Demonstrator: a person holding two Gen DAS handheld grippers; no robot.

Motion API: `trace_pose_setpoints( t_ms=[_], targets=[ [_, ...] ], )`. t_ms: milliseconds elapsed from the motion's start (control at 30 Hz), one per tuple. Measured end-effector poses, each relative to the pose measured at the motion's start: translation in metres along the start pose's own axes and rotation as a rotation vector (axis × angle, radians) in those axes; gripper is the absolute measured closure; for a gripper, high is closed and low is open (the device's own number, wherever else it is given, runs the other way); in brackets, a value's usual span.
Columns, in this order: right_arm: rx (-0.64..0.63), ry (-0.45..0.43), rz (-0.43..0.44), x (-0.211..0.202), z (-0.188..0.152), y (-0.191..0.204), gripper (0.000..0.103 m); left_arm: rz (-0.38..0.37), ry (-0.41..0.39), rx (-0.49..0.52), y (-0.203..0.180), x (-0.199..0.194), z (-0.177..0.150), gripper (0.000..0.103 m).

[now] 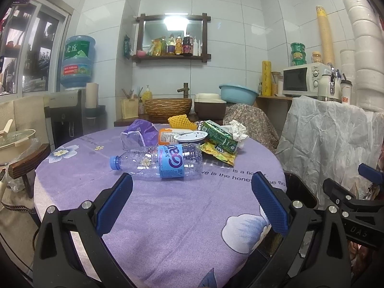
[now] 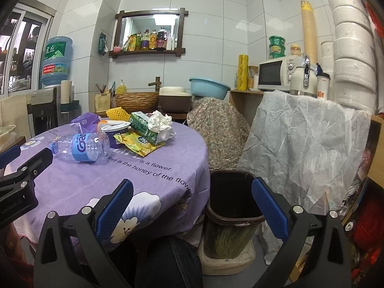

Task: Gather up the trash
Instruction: 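Reach the left gripper to the clear water bottle and grasp it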

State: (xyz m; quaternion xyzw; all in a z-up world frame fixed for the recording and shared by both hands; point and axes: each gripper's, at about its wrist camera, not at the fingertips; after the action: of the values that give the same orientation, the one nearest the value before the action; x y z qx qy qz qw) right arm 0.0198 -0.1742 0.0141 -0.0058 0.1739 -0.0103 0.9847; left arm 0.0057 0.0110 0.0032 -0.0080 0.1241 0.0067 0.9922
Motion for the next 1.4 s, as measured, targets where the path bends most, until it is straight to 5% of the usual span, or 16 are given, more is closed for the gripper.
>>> trace_pose_setpoints(
  t_ms=[367, 633, 733, 1033, 1267, 1400],
  targets=[
    [0.000, 0.140, 0.275, 0.072, 0.026, 0.008, 0.005, 0.034, 0.122, 0.014, 0.075, 0.076, 0.039, 0.005],
    [-0.166, 0.228, 0.422, 0.104, 0.039, 0.032, 0.005, -0.223, 0.275, -0.015, 0.129, 0.120, 0.048, 0.005],
    [-0.179, 0.237, 0.462, 0.111, 0.044, 0.038, 0.005, -0.419, 0.313, 0.089, 0.127, 0.135, 0.056, 0.005],
    [-0.155, 0.295, 0.462, 0.126, 0.040, 0.045, 0.005, -0.657, 0.435, 0.582, 0.109, 0.196, 0.062, 0.005],
    [-0.089, 0.342, 0.430, 0.139, 0.039, 0.033, 0.005, -0.721, 0.561, 0.805, 0.085, 0.225, 0.046, 0.005],
    [-0.102, 0.345, 0.413, 0.150, 0.046, 0.030, 0.005, -0.686, 0.590, 0.882, 0.075, 0.236, 0.036, 0.005]
  ],
)
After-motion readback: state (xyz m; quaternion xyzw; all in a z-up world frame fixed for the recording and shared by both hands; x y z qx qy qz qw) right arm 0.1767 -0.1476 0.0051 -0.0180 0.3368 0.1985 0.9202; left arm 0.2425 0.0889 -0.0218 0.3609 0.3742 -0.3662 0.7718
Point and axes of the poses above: each gripper's, at about its wrist camera, not at the fingertips, and x roughly the way its jaws point, y to its left, z to its top
